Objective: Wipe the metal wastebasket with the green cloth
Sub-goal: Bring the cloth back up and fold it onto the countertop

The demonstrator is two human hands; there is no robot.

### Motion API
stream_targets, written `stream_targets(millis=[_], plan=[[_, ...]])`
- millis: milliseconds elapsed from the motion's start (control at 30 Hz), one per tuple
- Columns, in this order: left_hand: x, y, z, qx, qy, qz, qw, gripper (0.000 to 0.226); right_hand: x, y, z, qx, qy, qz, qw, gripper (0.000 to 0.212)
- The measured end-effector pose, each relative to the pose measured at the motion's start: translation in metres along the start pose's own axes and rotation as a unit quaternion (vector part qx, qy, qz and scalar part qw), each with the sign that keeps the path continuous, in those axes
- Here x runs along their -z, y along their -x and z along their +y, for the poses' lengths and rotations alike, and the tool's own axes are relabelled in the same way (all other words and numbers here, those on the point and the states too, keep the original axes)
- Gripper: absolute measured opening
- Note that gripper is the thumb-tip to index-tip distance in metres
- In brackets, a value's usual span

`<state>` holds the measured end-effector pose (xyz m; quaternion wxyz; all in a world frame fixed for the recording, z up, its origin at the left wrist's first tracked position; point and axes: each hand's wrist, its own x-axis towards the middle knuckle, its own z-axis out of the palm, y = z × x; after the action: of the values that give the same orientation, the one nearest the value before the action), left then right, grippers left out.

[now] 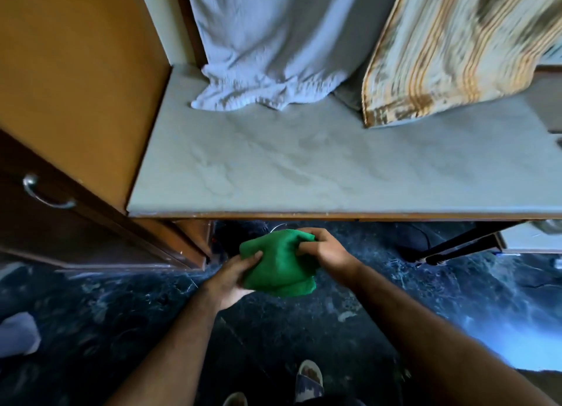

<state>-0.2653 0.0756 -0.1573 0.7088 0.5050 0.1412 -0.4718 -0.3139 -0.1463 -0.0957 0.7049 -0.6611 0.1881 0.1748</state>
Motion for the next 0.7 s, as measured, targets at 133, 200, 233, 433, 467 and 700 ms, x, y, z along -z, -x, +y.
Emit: stream_targets(millis=[133, 200, 233, 433, 467, 700], plan=[[-0.031, 0.034, 0.044, -0.046, 0.027, 0.057, 0.997, 0.059, 0.023, 0.023, -0.048, -0.008, -0.036, 0.042, 0.998, 0.029], [-0.044, 0.043, 0.068, -0.086, 0.019, 0.086, 0.992, 0.041, 0.033, 0.027, -0.074, -0.02, -0.072, 0.038, 0.996, 0.03], [-0.049, 0.046, 0.08, -0.1, 0.006, 0.102, 0.99, 0.034, 0.036, 0.028, -0.086, -0.031, -0.098, 0.03, 0.994, 0.03], [-0.075, 0.048, 0.155, -0.155, -0.059, 0.164, 0.972, 0.027, 0.05, 0.008, -0.144, -0.052, -0.081, 0.032, 0.995, 0.029], [-0.077, 0.045, 0.167, -0.156, -0.068, 0.162, 0.972, 0.021, 0.052, 0.001, -0.152, -0.052, -0.066, 0.046, 0.995, 0.028], [-0.057, 0.008, 0.245, -0.152, -0.179, 0.15, 0.96, 0.014, 0.059, -0.061, -0.188, -0.051, -0.053, 0.123, 0.99, 0.033]])
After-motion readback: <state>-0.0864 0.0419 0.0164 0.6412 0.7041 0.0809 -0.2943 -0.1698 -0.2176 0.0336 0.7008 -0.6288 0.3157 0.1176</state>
